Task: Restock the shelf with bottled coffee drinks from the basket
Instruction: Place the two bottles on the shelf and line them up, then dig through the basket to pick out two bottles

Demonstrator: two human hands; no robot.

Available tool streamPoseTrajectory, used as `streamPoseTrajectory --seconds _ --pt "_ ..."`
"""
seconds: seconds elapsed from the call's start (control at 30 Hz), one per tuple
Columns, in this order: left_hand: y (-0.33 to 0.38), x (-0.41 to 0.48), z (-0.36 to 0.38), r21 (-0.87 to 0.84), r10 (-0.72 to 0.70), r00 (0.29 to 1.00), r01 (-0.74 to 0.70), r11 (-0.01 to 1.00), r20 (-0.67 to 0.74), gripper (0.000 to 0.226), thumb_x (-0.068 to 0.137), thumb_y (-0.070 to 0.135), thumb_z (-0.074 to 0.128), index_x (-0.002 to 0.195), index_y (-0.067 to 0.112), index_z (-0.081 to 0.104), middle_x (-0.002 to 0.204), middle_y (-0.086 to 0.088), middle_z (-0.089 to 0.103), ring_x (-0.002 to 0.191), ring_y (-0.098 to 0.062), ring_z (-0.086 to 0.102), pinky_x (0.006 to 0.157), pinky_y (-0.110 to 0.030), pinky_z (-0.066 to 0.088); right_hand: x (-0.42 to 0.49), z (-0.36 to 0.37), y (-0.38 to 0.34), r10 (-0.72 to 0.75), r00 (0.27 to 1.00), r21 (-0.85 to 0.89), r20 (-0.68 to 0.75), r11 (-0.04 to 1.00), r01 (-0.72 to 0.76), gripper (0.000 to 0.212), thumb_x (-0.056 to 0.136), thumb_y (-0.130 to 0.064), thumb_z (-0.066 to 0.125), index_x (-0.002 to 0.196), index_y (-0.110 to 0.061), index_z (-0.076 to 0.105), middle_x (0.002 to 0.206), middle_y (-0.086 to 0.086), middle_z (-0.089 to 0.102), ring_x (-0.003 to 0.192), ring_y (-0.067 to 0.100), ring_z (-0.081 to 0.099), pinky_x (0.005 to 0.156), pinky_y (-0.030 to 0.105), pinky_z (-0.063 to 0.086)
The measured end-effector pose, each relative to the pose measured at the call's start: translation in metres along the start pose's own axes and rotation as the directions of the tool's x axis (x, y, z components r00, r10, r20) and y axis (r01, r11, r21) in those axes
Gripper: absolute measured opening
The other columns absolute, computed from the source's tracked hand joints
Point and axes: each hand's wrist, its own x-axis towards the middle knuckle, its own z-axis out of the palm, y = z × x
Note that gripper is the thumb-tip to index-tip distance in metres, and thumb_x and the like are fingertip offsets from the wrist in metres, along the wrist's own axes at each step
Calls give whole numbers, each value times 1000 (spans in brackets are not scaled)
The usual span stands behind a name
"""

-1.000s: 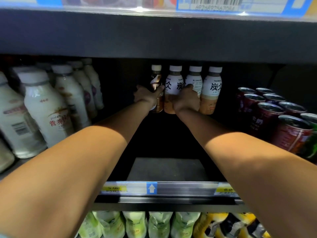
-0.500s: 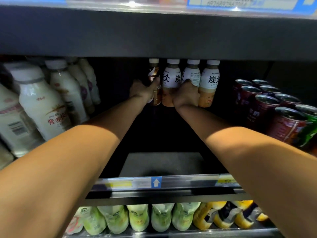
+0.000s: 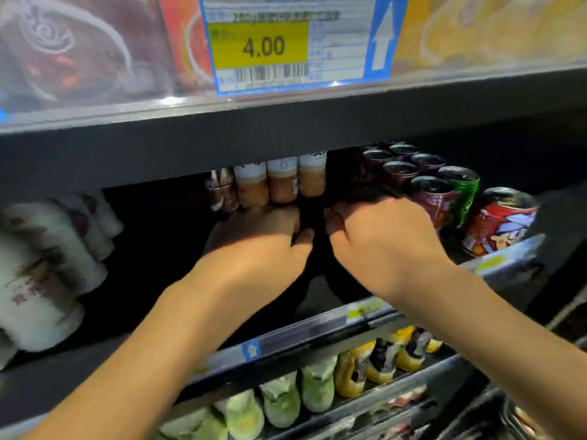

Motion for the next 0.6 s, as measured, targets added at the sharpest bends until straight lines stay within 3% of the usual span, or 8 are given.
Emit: streamPoseTrajectory --seconds 0.07,0.13,0.27,0.37,0.47,0.53,0.6 --pt "29 -17 -2 -53 69 998 -69 996 -4 34 98 53 37 107 27 57 102 3 65 101 -25 62 83 -35 50 -34 -8 22 137 977 19 -166 991 -136 32 90 -27 55 59 -21 56 64 7 61 59 33 58 48 26 29" --pt "56 -29 1 -16 166 981 -168 986 -97 35 95 56 30 104 35 56 95 8 64 91 -18 61 76 -34 50 -66 -12 41 201 955 -39 -217 976 -215 31 93 -25 52 64 -19 61 62 4 60 57 30 57 48 30 40" --pt "125 -35 13 -181 336 940 -341 923 -60 38 87 52 27 87 33 60 77 11 61 75 -16 60 65 -36 52 -130 -26 94 361 923 -98 -132 922 -375 24 88 -28 52 66 -21 58 65 2 60 60 30 61 49 30 40" --pt "195 -37 40 -115 480 876 -483 868 -52 39 88 43 27 80 28 62 74 9 61 73 -20 65 58 -35 51 -175 -33 138 517 853 -156 -70 839 -521 30 93 -33 41 70 -21 57 72 4 61 68 32 61 55 37 47" --pt "268 -42 70 -181 615 783 -621 762 -96 36 83 39 36 64 25 64 60 7 60 57 -24 64 45 -33 47 -222 -35 190 624 780 -216 -45 756 -618 38 96 -35 31 73 -21 58 74 4 62 68 33 59 57 38 49" --pt "317 -44 97 -142 671 730 -684 716 -130 35 83 37 38 61 24 62 58 8 58 54 -23 62 44 -30 45 -254 -33 230 682 731 -271 -28 699 -662 37 95 -35 31 72 -21 57 72 5 62 65 32 57 56 37 46" --pt "373 -45 108 -139 739 672 -737 662 -42 31 87 33 39 65 24 59 61 8 57 56 -19 60 47 -29 44 -288 -27 271 734 679 -313 -3 644 -698 34 94 -33 34 71 -22 56 70 6 60 63 33 56 56 37 43"
